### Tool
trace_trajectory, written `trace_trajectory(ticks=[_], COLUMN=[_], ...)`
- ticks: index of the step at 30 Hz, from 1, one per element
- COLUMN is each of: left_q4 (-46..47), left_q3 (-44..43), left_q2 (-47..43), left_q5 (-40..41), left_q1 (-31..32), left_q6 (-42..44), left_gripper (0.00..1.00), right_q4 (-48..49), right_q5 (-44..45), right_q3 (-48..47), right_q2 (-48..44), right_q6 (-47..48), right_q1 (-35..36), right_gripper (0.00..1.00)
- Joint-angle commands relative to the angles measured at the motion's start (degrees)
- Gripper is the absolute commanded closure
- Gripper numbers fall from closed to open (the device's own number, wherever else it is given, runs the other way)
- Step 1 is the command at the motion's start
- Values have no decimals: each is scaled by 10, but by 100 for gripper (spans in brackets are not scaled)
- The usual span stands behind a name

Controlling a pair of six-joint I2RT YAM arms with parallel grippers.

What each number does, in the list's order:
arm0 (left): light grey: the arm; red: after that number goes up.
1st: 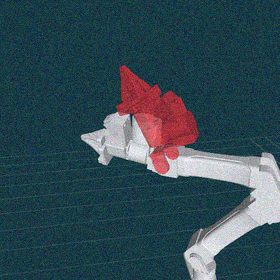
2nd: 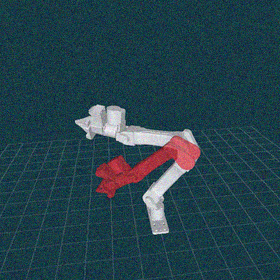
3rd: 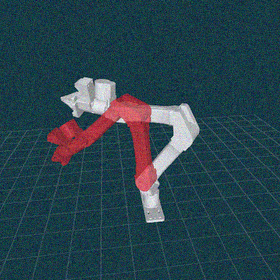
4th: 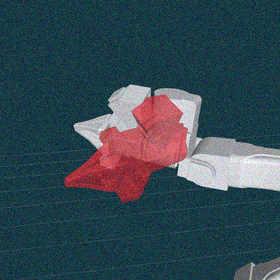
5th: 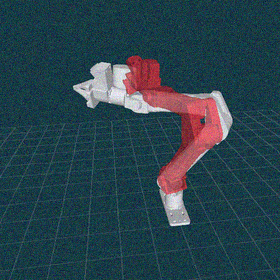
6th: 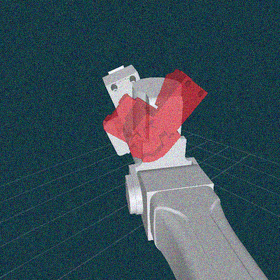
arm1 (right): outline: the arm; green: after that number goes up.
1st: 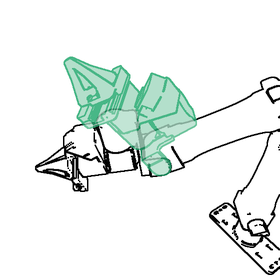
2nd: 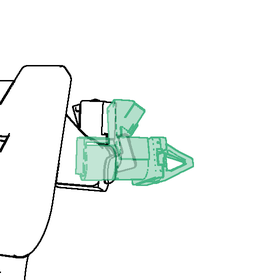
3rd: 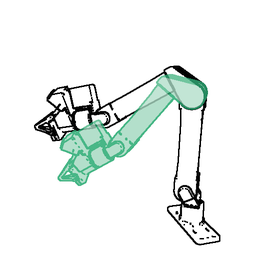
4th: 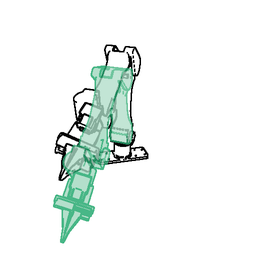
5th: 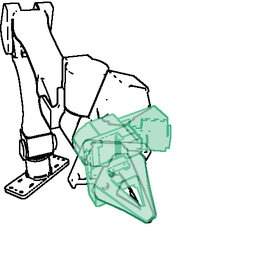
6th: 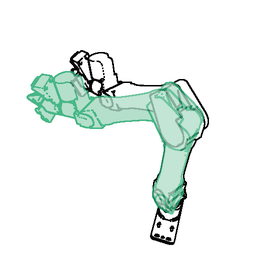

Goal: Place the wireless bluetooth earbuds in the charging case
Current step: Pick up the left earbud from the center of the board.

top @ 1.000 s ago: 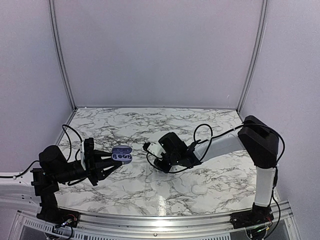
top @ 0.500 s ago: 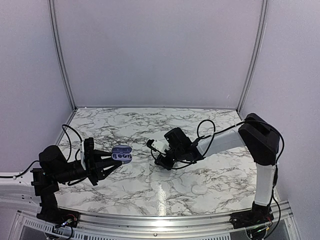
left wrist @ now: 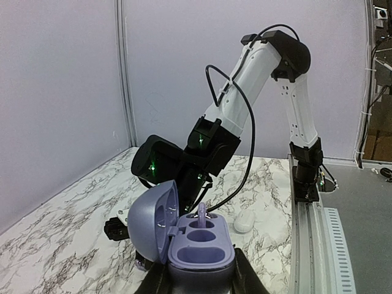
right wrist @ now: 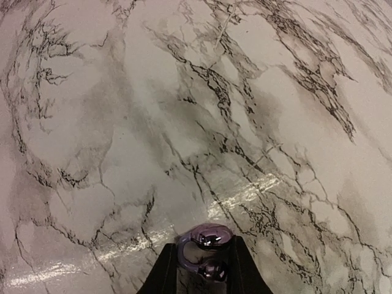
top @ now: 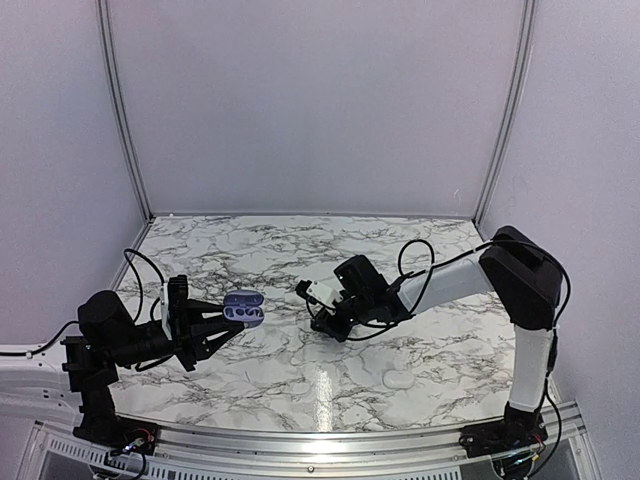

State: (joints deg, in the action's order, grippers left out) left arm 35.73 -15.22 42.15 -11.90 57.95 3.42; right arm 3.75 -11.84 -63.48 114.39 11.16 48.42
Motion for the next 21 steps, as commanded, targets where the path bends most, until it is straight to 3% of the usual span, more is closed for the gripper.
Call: trace_trajectory(ticks=[1,10,21], left_q4=[13,13,21], left_q3=[5,12,14], left_q2=[-1,3,20], left_q5=[3,1,-11], left_q1=[-4,-4,-4], left_q6=[-2,-2,-5], left_gripper=[100,100,100], right_q4=[-36,-61,-123], right_q5=[-33,-83,-157], right_q3=[15,17,4], right_q2=[-24,-76,-239], right_q6=[6,8,19], right_q1=[-3,-4,9], right_gripper=[82,83,82])
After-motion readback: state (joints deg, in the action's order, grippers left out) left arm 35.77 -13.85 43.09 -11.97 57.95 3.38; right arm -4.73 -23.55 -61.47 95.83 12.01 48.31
